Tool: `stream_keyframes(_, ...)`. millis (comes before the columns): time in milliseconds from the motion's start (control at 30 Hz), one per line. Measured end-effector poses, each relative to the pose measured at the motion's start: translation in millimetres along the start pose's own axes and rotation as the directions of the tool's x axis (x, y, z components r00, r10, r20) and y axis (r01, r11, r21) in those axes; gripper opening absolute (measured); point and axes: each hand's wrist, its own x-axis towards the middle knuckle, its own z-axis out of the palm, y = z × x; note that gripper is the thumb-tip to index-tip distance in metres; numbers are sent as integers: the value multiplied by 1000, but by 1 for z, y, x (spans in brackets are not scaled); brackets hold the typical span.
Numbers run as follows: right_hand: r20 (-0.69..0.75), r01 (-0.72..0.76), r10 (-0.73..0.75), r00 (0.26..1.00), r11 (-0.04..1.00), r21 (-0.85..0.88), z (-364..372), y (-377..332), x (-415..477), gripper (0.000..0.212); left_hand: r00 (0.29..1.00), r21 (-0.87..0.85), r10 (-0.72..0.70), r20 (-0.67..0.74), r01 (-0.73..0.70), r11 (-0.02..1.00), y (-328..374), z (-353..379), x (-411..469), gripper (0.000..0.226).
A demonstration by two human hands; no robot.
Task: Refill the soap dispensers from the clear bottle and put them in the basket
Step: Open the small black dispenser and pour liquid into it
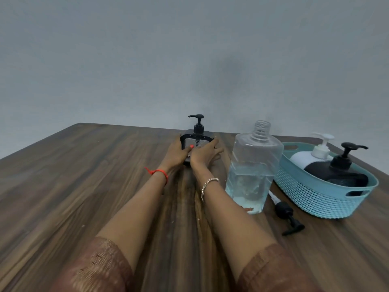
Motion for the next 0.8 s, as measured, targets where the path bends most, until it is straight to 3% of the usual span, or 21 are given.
stream_keyframes(200, 38, 157, -155, 987, 987, -48, -18, -5, -38, 43, 998, -17, -3, -67, 2, 1000, 6, -27, -29, 47)
stream_keyframes(433, 111, 345, -337, 935, 937, -56, -53, -10, -87, 38, 996, -355, -65, -57, 40, 934, 22, -53, -73, 53)
stream_keyframes(700, 346, 524, -437, 830, 823, -220, -115, -12, -106, 32, 997, -399, -75, 3, 70, 914, 45, -63, -108, 40)
stream_keyframes(800, 365, 544, -461, 809, 823, -165, -130, -19, -105, 40, 998, -395, -65, 20, 68, 916, 49, -61, -119, 31)
